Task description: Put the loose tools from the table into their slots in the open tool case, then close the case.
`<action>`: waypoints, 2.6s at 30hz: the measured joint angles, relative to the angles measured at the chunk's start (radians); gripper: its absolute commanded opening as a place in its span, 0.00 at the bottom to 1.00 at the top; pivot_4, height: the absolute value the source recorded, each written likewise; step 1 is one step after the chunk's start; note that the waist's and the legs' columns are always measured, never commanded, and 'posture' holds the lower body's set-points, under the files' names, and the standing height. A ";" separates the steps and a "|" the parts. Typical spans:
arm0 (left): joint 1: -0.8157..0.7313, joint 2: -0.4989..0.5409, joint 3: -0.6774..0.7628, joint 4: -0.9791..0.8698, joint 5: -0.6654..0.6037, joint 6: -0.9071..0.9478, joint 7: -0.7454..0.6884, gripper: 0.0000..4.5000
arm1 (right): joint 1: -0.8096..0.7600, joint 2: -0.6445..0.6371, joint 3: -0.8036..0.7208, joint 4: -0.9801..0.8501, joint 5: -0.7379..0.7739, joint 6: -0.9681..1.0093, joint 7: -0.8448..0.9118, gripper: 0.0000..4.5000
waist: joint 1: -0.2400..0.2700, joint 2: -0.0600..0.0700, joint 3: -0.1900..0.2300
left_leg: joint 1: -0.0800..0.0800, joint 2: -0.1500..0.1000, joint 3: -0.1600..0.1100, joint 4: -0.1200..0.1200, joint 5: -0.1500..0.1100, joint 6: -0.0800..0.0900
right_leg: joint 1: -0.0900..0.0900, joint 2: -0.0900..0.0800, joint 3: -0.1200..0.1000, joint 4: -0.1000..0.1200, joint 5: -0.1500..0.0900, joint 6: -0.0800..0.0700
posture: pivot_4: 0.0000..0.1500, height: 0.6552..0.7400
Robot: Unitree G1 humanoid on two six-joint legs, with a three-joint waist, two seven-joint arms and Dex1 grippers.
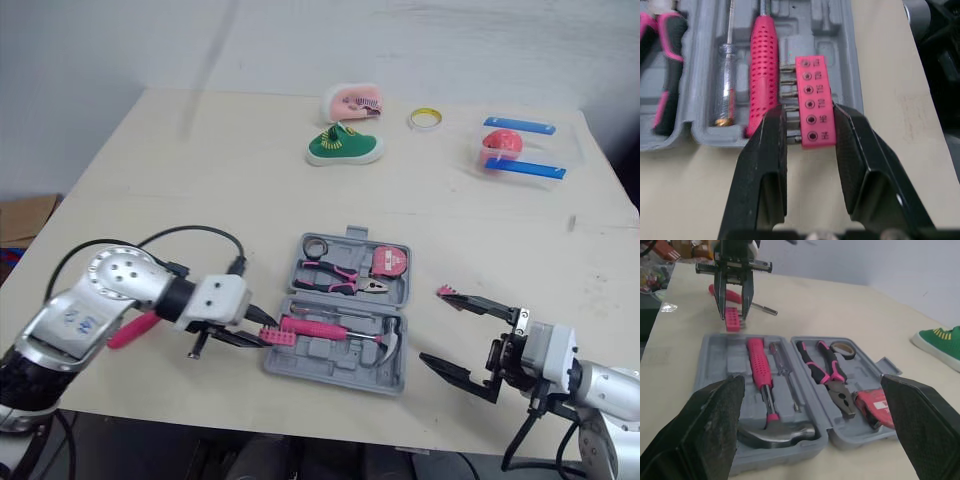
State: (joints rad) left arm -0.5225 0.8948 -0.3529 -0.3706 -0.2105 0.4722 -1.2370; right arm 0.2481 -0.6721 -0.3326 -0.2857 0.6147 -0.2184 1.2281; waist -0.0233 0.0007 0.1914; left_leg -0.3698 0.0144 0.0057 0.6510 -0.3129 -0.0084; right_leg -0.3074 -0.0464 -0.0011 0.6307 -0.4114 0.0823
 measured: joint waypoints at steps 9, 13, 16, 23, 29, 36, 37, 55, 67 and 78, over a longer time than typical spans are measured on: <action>-0.055 -0.031 -0.103 -0.025 0.113 0.076 0.021 0.15 | 0.003 0.003 0.003 -0.010 0.000 0.000 -0.006 1.00 | 0.000 0.000 0.000 | 0.000 0.000 0.001 0.000 0.000 0.000 | 0.000 0.001 0.001 0.001 0.000 0.000 | 1.00 1.00; -0.056 -0.016 -0.111 -0.029 0.138 0.087 0.004 0.15 | 0.011 0.003 0.003 -0.023 0.000 0.000 -0.006 1.00 | 0.002 -0.001 0.000 | 0.000 0.000 0.001 0.001 0.000 0.000 | 0.000 0.001 0.001 0.001 0.000 0.000 | 1.00 1.00; -0.072 -0.036 -0.124 -0.029 0.156 0.107 0.011 0.15 | 0.012 0.003 0.003 -0.023 0.000 0.000 -0.006 1.00 | 0.003 -0.001 0.000 | 0.000 0.000 0.001 0.001 0.000 0.000 | 0.000 0.000 0.001 0.001 0.000 0.000 | 1.00 1.00; -0.094 -0.087 -0.168 -0.021 0.192 0.128 0.023 0.15 | 0.014 0.003 0.003 -0.024 -0.001 0.000 -0.011 1.00 | 0.019 -0.001 0.000 | 0.000 0.000 0.001 0.001 0.000 0.000 | 0.000 0.001 0.001 0.002 0.000 0.000 | 1.00 1.00; -0.100 -0.098 -0.176 -0.021 0.218 0.117 0.028 0.15 | 0.019 0.003 0.003 -0.025 0.000 0.000 -0.015 1.00 | 0.022 -0.001 0.000 | 0.000 0.000 0.001 0.002 0.000 0.000 | 0.000 0.000 0.001 0.003 0.000 0.000 | 1.00 1.00; -0.087 -0.102 -0.174 -0.031 0.218 0.125 0.040 0.53 | 0.030 0.003 0.003 -0.028 0.000 0.000 -0.021 1.00 | 0.022 0.000 0.000 | 0.000 0.000 0.001 0.003 0.000 0.000 | 0.000 0.000 0.002 0.004 0.000 0.000 | 1.00 1.00; -0.080 -0.112 -0.170 -0.034 0.213 0.125 0.046 0.64 | 0.033 0.003 0.003 -0.029 0.000 0.000 -0.022 1.00 | 0.022 -0.001 0.000 | 0.000 0.000 0.001 0.003 0.000 0.000 | 0.000 0.000 0.002 0.004 0.000 0.000 | 1.00 1.00; 0.049 -0.189 0.206 0.001 -0.102 -0.087 0.041 0.41 | 0.023 0.005 0.011 -0.059 0.009 0.025 -0.021 1.00 | 0.019 -0.001 0.001 | 0.000 0.001 0.000 0.006 0.000 0.000 | 0.000 0.000 0.001 0.005 0.000 0.000 | 1.00 1.00; 0.233 -0.243 0.212 0.200 -0.080 -0.307 0.051 0.01 | 0.030 0.020 0.010 -0.036 -0.005 0.021 -0.039 1.00 | 0.020 -0.001 0.000 | 0.001 0.001 0.000 0.007 0.000 0.000 | 0.000 0.000 0.001 0.006 0.000 0.000 | 1.00 1.00; 0.219 -0.255 0.163 0.271 -0.010 -0.385 0.077 0.01 | 0.039 0.020 0.010 -0.033 -0.015 0.020 -0.045 1.00 | 0.019 -0.001 0.000 | 0.001 0.001 0.001 0.007 -0.001 0.001 | 0.000 0.000 0.001 0.006 0.000 0.000 | 1.00 1.00</action>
State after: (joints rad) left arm -0.3039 0.6395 -0.1894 -0.1000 -0.2207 0.0869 -1.1602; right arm 0.2875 -0.6518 -0.3228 -0.3186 0.5999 -0.1981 1.1835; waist -0.0046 -0.0001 0.1918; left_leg -0.3689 0.0149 0.0062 0.6581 -0.3135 -0.0075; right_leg -0.3076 -0.0469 0.0001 0.6370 -0.4114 0.0823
